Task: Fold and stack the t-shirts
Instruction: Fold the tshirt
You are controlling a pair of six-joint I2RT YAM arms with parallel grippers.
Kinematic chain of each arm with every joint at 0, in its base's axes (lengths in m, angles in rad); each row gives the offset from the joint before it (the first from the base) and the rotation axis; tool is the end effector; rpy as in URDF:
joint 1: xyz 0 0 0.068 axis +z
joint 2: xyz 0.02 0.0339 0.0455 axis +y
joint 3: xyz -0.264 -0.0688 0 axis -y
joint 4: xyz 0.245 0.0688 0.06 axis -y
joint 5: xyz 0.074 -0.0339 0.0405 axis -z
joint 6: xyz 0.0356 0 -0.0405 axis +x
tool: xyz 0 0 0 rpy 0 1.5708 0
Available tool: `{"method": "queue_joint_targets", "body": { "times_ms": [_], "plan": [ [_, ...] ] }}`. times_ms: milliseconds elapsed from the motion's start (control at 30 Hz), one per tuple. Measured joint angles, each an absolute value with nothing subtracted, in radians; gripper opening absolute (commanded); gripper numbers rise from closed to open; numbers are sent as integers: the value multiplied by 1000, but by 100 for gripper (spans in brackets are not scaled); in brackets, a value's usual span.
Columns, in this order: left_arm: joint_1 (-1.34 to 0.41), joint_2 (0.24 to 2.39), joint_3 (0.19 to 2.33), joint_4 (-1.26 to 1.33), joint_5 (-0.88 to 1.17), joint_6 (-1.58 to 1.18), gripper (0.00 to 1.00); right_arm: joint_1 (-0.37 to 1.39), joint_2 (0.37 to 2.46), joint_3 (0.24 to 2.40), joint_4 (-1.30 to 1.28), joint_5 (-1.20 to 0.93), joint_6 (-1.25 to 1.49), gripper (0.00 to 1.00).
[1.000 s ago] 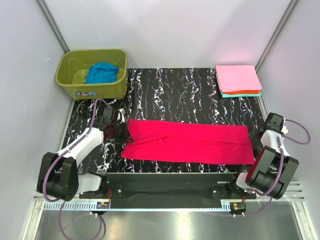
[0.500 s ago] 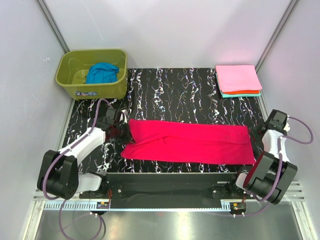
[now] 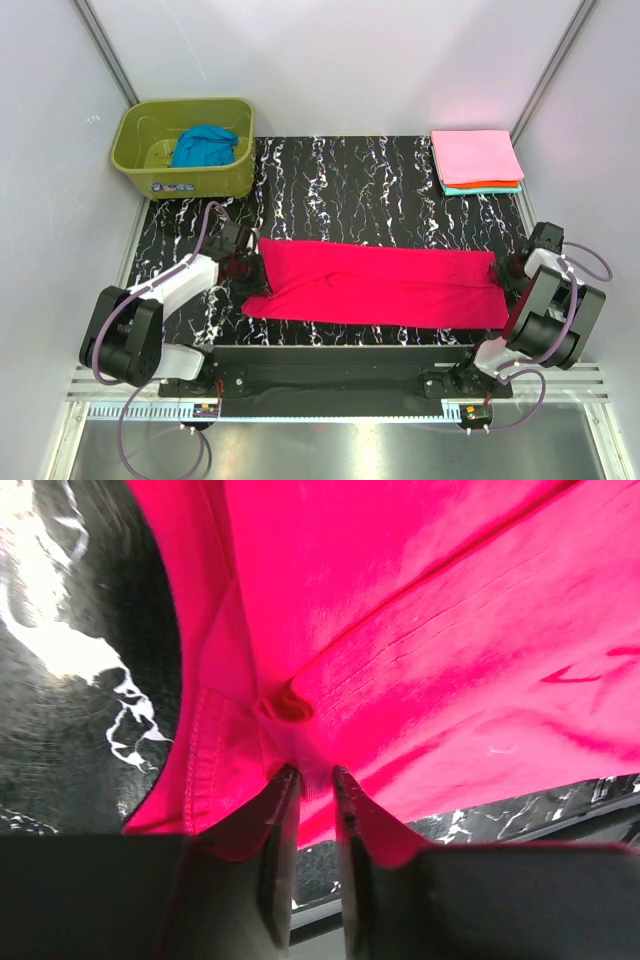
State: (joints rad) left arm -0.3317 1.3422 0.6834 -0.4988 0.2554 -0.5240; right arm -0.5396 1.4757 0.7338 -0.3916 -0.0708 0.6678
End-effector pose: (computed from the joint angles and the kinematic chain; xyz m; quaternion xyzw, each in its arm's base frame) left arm 0.2185 -0.0848 0.1688 -0.0672 0.9688 -0.1978 0.1334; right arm 0.2265 -0.1327 0.1558 0.5475 0.8075 0.0484 0.2141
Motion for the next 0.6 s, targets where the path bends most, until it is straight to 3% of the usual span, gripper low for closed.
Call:
{"method": "queue_joint_targets", "body": {
  "times_ms": [33, 133, 400, 467, 500, 600],
  "plan": [
    [-337, 1350, 682, -499, 253, -523, 33, -540, 1480, 741, -395, -70, 666, 29],
    [-347, 1354, 683, -513, 220, -515, 38, -540, 1481, 760, -395, -68, 653, 29],
    [-345, 1348, 816, -573, 148, -492, 38, -540, 1449, 822, -443, -107, 600, 25],
    [-345, 1336, 825, -564, 173, -479, 33, -533, 1446, 826, -447, -144, 589, 23],
    [-345, 1331, 824, -564, 188, -476, 19, -528, 1447, 826, -449, -159, 584, 22],
    [-345, 1319, 812, -563, 221, -484, 9, -487, 1452, 826, -463, -209, 571, 18]
  ]
}}
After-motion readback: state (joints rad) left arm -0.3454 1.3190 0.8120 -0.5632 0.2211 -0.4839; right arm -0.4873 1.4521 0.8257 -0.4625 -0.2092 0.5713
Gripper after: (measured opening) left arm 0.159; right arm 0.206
